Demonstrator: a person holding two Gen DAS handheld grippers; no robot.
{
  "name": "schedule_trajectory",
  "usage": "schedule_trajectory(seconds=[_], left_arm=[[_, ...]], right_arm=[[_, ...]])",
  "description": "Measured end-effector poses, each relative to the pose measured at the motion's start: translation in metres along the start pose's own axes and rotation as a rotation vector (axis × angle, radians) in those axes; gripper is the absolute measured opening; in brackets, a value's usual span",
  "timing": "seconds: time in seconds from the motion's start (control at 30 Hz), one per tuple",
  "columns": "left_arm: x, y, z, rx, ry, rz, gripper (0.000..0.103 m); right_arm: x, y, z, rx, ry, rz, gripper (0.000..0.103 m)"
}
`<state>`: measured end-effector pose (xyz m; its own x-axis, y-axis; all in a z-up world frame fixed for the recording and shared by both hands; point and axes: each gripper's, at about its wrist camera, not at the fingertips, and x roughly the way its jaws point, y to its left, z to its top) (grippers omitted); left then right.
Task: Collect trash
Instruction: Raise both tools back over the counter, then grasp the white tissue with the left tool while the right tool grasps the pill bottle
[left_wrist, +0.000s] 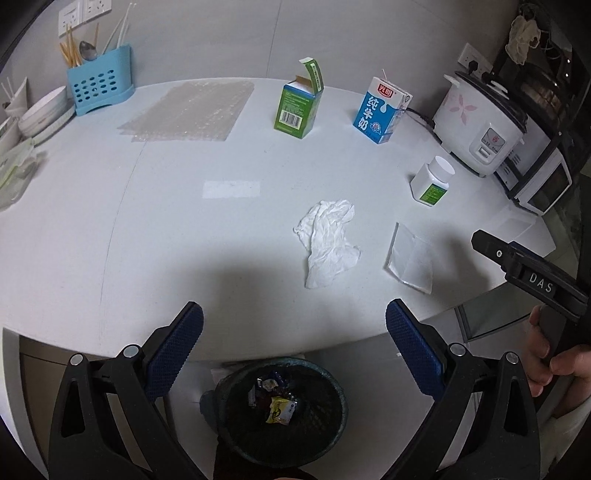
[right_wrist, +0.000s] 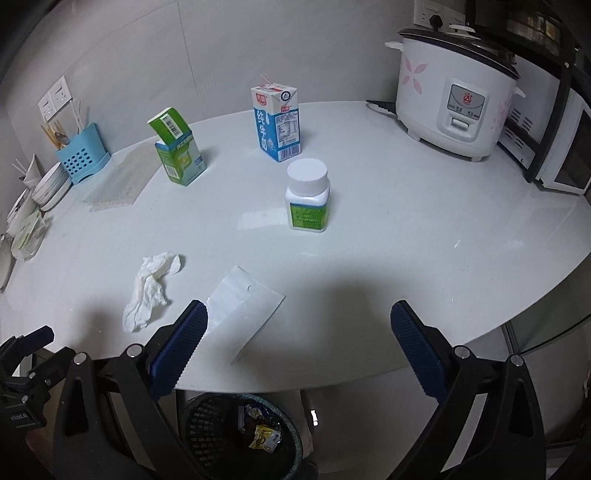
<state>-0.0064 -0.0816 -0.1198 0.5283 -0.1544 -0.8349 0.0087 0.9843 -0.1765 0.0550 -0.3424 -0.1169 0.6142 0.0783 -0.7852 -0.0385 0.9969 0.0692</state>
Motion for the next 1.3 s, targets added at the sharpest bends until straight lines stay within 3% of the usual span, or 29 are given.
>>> schedule_trajectory(seconds=[0.5, 0.7, 0.87, 1.07, 1.17, 1.27, 1.3], left_arm=[[0.068, -0.016, 0.048, 0.041, 0.075, 0.019, 0.097], [0.085, -0.019, 0.059, 0.059, 0.092, 0.020, 0.096], [0.097, -0.025, 0.062, 0.092, 0.111, 0.021, 0.089], [0.104, -0.026, 0.062, 0.114, 0.118, 0.042, 0.073], [0.103, -0.025, 0.063, 0.120, 0.104, 0.041, 0.059], [0.101, -0.026, 0.063, 0.145, 0.104, 0.036, 0.031], [0.101, -0.026, 0.063, 0.155, 0.106, 0.036, 0.015]], right_arm=[[0.050, -0.008, 0.053, 0.029, 0.036, -0.034, 0.092], [0.070, -0.010, 0.070, 0.070, 0.045, -0.052, 0.087], [0.086, -0.008, 0.080, 0.085, 0.062, -0.060, 0.079], [0.097, -0.008, 0.083, 0.108, 0.080, -0.068, 0.067], [0.100, -0.008, 0.082, 0.115, 0.085, -0.066, 0.061], [0.103, -0.006, 0.081, 0.117, 0.094, -0.066, 0.049], [0.104, -0.005, 0.081, 0.115, 0.098, -0.063, 0.045]])
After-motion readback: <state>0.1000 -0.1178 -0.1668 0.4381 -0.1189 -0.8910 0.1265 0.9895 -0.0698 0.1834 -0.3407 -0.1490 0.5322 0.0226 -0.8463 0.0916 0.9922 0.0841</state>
